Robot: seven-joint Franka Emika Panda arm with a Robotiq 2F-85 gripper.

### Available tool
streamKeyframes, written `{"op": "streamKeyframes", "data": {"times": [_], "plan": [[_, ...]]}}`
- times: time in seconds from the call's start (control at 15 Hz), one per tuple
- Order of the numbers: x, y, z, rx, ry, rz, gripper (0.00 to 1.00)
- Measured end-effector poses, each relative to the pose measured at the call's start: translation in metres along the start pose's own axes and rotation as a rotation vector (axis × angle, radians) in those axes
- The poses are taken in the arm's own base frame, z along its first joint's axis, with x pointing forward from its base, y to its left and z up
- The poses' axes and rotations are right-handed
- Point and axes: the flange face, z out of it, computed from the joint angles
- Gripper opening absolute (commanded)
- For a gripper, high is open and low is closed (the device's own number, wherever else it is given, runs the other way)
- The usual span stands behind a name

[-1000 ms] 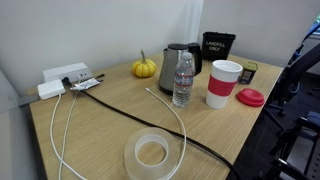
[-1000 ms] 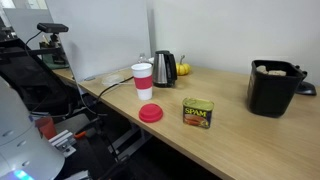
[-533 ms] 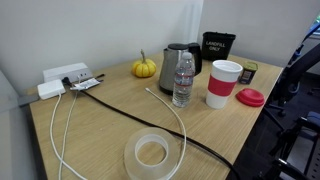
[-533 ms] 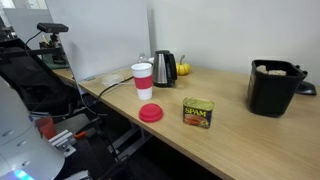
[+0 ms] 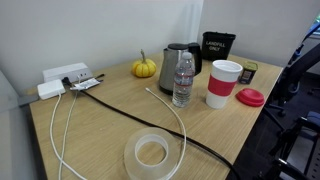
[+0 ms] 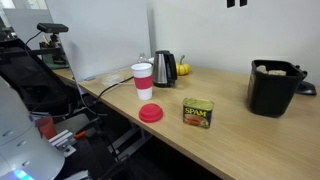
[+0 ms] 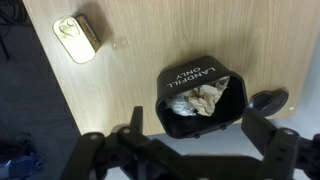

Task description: Remove the brown paper from the bin and put it on the table

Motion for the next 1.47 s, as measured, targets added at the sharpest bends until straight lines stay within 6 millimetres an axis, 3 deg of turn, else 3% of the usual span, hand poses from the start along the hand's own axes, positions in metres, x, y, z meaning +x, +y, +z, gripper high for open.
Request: {"op": "streamKeyframes", "data": {"times": [0.47, 0.93, 1.47], "plan": [[0.03, -0.016, 0.048, -0.03, -0.071, 0.1, 1.0], [0.058, -0.025, 0.077, -0.035, -0.096, 0.158, 1.0], [0.08, -0.037, 0.138, -0.031, -0.078, 0.193, 1.0]]}}
